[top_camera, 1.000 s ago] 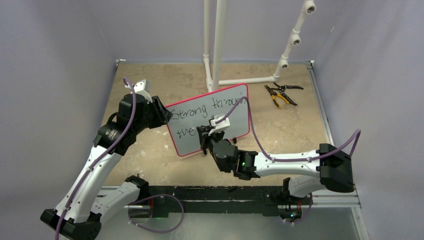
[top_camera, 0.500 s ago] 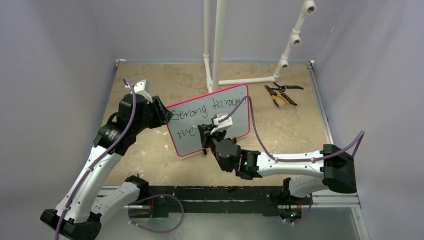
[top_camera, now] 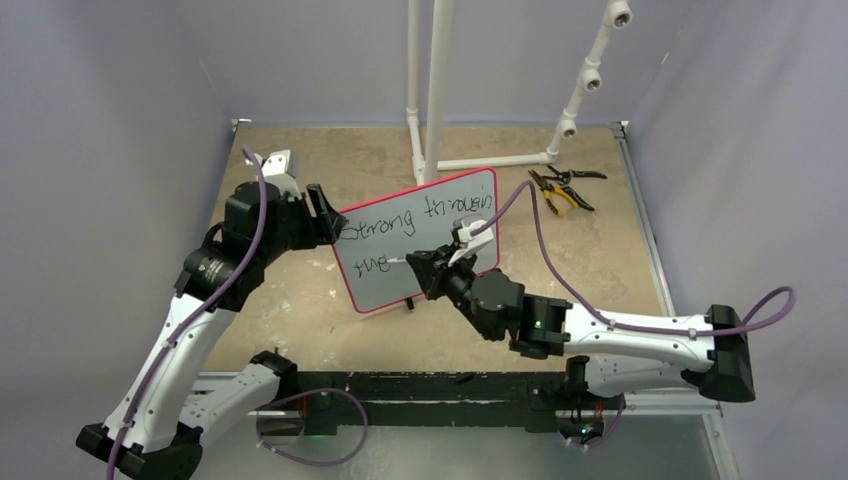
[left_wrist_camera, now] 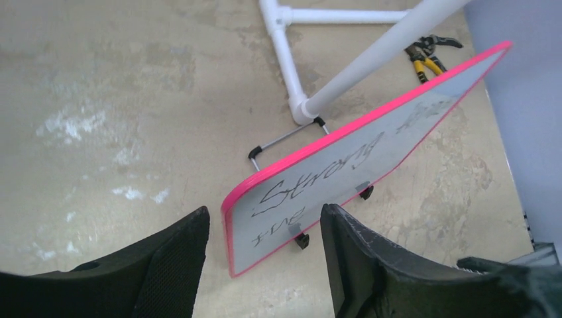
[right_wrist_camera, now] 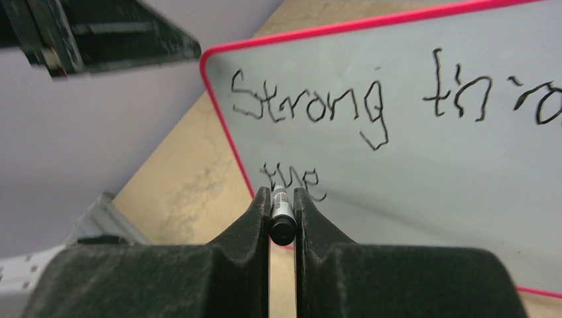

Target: Write a sentence on the whiteboard

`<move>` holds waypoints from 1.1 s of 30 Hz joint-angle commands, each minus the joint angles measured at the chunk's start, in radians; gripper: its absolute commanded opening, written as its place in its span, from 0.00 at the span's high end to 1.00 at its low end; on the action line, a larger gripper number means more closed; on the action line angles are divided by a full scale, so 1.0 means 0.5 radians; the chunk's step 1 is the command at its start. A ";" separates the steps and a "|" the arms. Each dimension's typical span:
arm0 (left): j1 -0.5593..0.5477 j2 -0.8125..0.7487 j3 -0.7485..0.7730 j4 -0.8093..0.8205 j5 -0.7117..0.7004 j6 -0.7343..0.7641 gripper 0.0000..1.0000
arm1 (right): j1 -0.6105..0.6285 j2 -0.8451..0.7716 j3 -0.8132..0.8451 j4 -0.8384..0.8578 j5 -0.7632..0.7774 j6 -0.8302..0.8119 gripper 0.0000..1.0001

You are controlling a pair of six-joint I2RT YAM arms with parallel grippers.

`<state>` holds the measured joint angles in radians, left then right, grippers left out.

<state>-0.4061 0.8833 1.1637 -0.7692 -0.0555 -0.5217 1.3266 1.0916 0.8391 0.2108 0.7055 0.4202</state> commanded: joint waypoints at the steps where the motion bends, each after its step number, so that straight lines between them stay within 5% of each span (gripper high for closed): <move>1: -0.001 -0.018 0.249 0.061 0.234 0.404 0.38 | -0.189 -0.164 0.118 -0.352 -0.412 0.073 1.00; 6: -0.004 0.041 0.286 0.118 1.002 0.593 0.39 | -0.620 -0.169 0.180 -0.455 -1.223 0.047 1.00; 11: -0.018 -0.019 0.074 0.277 1.347 0.528 0.40 | -0.973 -0.132 0.214 -0.464 -1.835 0.102 1.00; 17: -0.154 -0.060 -0.097 0.472 1.375 0.405 0.42 | -1.155 -0.146 0.253 -0.432 -2.306 0.226 1.00; 24: -0.569 0.110 -0.088 0.523 1.112 0.448 0.44 | -1.156 -0.151 0.319 -0.431 -2.484 0.318 1.00; 33: -0.587 0.248 -0.090 0.552 1.127 0.522 0.44 | -1.156 -0.179 0.303 -0.387 -2.544 0.337 1.00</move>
<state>-0.6952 0.9848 1.1126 -0.5362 0.5045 -0.2920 0.7479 1.0264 0.9565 -0.0154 -0.5175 0.5766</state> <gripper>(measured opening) 0.560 0.123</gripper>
